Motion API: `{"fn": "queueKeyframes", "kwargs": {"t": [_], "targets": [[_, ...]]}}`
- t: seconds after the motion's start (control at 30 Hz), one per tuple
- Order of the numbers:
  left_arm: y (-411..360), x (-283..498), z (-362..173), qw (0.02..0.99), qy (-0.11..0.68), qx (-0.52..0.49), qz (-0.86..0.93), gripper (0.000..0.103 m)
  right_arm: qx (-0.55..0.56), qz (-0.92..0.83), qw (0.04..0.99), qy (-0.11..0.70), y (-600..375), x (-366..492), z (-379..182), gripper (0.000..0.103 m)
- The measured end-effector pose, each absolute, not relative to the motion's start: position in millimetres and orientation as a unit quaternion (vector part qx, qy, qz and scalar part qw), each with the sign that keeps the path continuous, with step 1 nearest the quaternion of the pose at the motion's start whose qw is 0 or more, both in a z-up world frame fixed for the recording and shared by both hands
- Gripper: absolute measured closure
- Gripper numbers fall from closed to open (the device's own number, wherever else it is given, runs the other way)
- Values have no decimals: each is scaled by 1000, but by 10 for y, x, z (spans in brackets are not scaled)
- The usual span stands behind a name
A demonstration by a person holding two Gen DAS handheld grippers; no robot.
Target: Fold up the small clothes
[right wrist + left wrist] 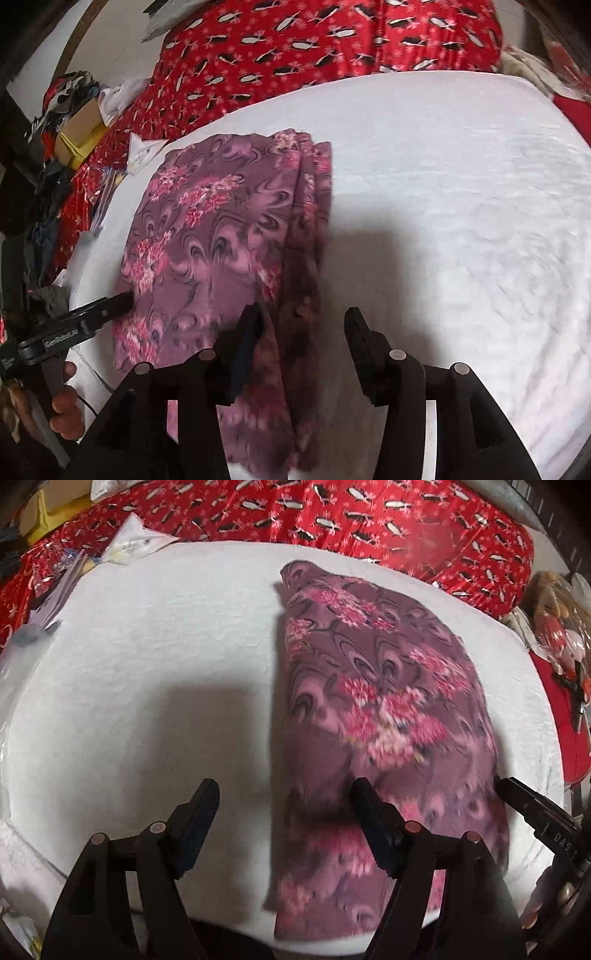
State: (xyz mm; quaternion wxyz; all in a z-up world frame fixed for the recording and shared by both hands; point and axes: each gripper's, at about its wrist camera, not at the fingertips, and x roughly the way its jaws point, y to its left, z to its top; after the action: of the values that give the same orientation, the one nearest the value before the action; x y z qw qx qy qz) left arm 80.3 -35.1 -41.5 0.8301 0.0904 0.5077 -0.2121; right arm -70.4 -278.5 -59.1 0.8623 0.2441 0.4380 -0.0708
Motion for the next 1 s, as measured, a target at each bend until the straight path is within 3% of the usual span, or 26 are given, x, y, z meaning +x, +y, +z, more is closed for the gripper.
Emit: {"fn": "queueKeyframes", "kwargs": {"t": [0.2,0.37,0.4,0.43,0.53,0.73,1.0], "targets": [[-274,586,-632,813,532,123,-202,28,185,-72,850,488,-2618,-920,-712,55],[-143,289,-390,839,479,142,-214,29,113,-82,853,504,-2448,-1068,-361,52],[-112,219,-336,846,465,146,-217,29,83,-79,855,505,-2376,-1114,-267,45],[-82,144,-287,853,449,150,-220,29,55,-79,858,504,-2301,-1171,-182,30],[13,-62,-208,868,411,163,-226,28,-15,-91,873,478,-2082,-1412,57,7],[89,-280,-249,874,385,185,-231,26,-81,-107,881,453,-1803,-1802,89,4],[5,-570,-308,869,392,183,-242,22,39,-132,892,430,-1820,-1897,-53,4]]}}
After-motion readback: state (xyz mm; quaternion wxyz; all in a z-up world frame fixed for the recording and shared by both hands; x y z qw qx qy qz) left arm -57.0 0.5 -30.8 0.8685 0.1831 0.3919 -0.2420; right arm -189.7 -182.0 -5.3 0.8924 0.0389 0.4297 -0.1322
